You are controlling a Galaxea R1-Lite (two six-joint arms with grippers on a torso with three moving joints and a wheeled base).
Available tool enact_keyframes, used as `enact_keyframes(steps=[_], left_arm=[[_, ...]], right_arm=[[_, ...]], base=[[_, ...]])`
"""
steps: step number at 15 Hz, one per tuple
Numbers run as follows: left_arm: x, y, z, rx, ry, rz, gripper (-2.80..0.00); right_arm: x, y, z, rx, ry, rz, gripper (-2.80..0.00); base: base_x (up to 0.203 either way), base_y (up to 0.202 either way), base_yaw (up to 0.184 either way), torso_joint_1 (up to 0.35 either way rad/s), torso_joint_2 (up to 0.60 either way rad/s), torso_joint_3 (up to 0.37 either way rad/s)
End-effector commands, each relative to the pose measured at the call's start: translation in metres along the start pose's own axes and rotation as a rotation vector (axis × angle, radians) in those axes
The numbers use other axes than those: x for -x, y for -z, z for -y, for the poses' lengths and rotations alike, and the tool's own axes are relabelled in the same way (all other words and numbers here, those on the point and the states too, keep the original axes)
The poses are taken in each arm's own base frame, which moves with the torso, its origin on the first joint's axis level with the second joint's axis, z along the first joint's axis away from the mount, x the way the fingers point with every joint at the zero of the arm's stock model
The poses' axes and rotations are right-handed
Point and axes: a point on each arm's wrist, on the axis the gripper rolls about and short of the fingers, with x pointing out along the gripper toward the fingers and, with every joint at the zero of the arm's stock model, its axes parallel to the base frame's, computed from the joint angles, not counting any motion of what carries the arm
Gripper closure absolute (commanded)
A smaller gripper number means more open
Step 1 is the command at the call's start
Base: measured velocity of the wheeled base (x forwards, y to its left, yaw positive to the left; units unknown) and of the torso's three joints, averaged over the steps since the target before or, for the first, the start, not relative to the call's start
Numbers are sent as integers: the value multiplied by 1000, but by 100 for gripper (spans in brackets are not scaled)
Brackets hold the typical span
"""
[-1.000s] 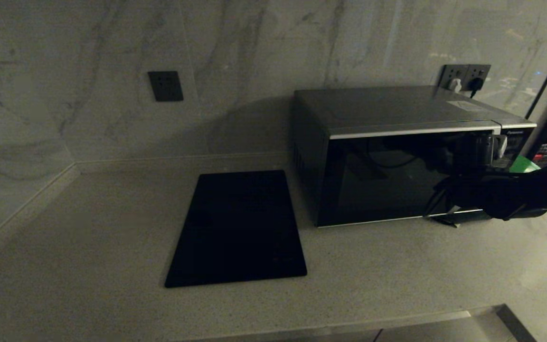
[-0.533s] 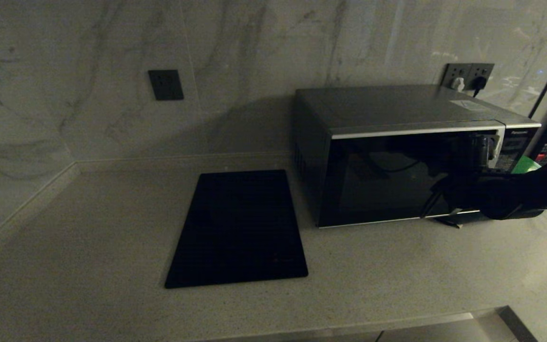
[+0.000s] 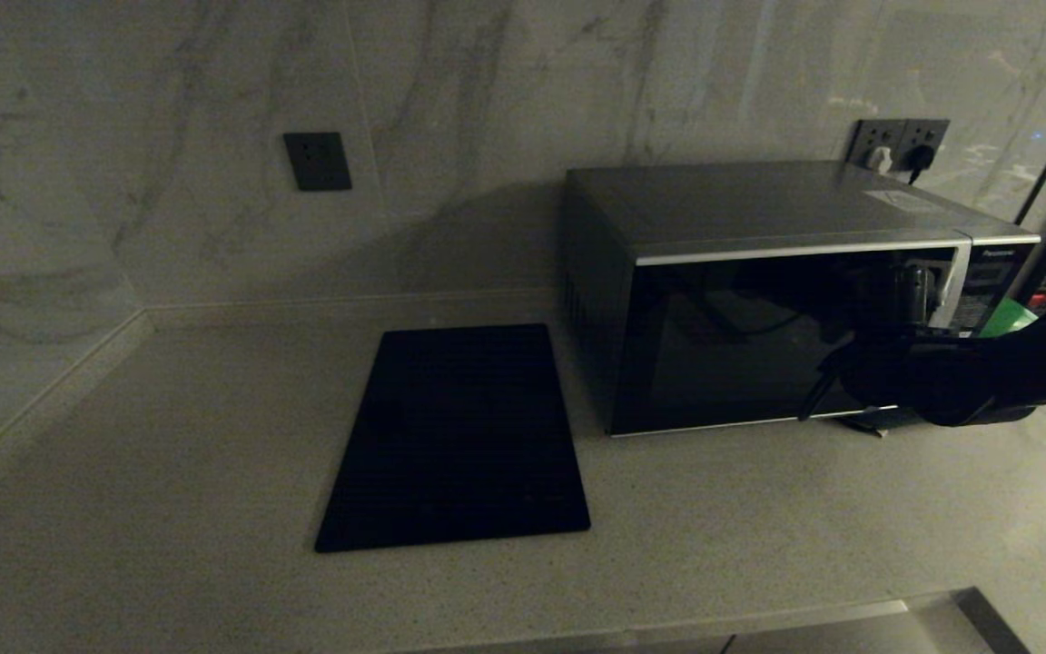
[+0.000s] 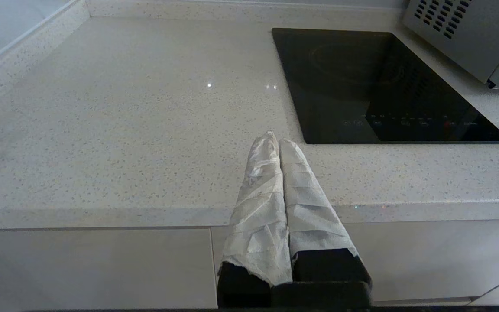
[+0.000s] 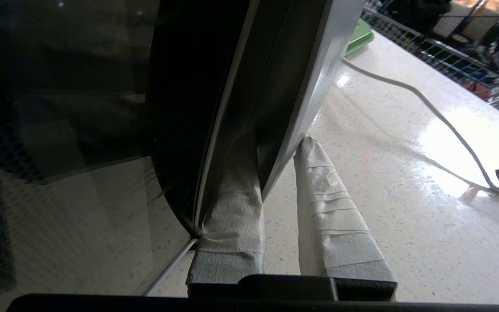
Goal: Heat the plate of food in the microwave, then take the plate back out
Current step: Open the microwave oven
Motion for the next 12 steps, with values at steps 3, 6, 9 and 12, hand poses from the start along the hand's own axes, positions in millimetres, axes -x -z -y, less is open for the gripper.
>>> enact_keyframes(steps=[3, 6, 9, 12], left_arm=[[0, 0, 0, 1, -1, -1, 0], [0, 0, 0, 1, -1, -1, 0], [0, 0, 0, 1, -1, -1, 0], [0, 0, 0, 1, -1, 0, 0]], right_arm=[[8, 1, 5, 15, 13, -1, 0], [13, 2, 8, 22, 11, -2, 0], [19, 1, 10, 21, 2, 2, 0], [23, -1, 9, 20, -6, 6, 0]], base=[[0, 0, 0, 0, 0, 0], [0, 0, 0, 0, 0, 0], [0, 0, 0, 0, 0, 0], [0, 0, 0, 0, 0, 0]])
